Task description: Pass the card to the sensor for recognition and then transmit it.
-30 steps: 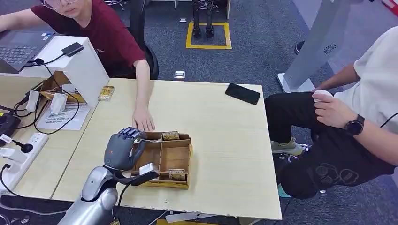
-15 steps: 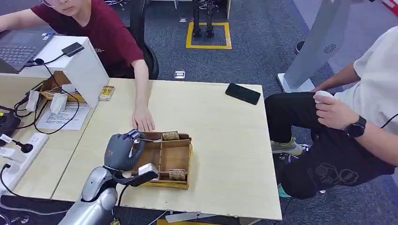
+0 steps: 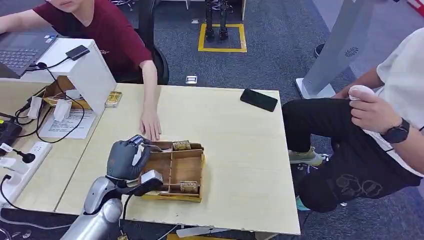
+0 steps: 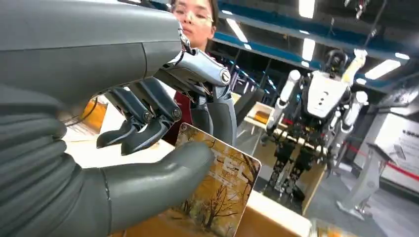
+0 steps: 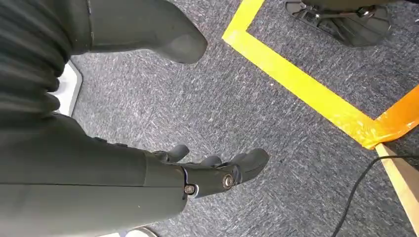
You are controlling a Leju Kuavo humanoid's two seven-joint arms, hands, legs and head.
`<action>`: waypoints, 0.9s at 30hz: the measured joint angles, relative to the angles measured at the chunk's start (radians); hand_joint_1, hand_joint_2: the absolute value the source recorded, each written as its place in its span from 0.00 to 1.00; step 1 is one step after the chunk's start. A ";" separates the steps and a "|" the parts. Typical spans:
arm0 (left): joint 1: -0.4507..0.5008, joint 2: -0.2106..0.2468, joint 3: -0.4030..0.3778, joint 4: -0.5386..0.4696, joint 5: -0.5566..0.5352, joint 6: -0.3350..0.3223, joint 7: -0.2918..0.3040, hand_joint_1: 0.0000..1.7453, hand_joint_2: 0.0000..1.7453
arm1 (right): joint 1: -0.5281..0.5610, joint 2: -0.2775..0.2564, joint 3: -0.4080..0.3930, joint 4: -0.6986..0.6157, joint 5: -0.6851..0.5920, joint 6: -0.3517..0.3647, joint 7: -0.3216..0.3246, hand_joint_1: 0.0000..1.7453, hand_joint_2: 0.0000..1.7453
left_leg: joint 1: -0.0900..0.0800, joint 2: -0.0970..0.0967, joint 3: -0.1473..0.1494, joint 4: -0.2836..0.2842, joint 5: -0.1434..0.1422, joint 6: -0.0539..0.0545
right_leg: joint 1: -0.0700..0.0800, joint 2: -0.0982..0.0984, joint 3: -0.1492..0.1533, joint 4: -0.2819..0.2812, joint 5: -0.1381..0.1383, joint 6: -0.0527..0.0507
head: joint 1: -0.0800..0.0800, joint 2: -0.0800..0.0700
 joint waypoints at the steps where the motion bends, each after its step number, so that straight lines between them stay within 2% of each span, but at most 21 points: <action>1: 0.000 0.001 0.006 -0.010 0.005 0.000 0.000 1.00 1.00 | 0.000 0.000 -0.002 0.000 0.000 -0.001 0.000 0.00 1.00 | 0.000 0.000 0.000 0.000 0.000 0.000 | 0.000 0.000 0.000 0.000 0.000 0.000 | 0.000 0.000; 9: -0.007 0.012 0.040 -0.089 0.022 -0.006 0.005 1.00 1.00 | 0.001 0.000 -0.004 0.000 0.001 -0.001 0.000 0.00 1.00 | 0.000 0.000 0.000 0.000 0.000 0.000 | 0.000 0.000 0.000 0.000 0.000 0.000 | 0.000 0.000; 21: -0.016 0.021 0.071 -0.132 0.022 -0.001 0.009 1.00 1.00 | 0.000 0.000 -0.004 -0.001 0.005 -0.002 0.000 0.00 1.00 | 0.000 0.000 0.000 0.000 0.000 0.000 | 0.000 0.000 0.000 0.000 0.000 0.000 | 0.000 0.000; 27: -0.056 0.023 0.097 -0.098 -0.105 0.053 0.104 1.00 1.00 | -0.004 0.001 -0.005 -0.003 0.020 0.001 0.006 0.00 1.00 | 0.000 0.000 0.000 0.000 0.001 0.000 | 0.000 0.000 0.000 0.000 0.000 0.000 | 0.000 0.000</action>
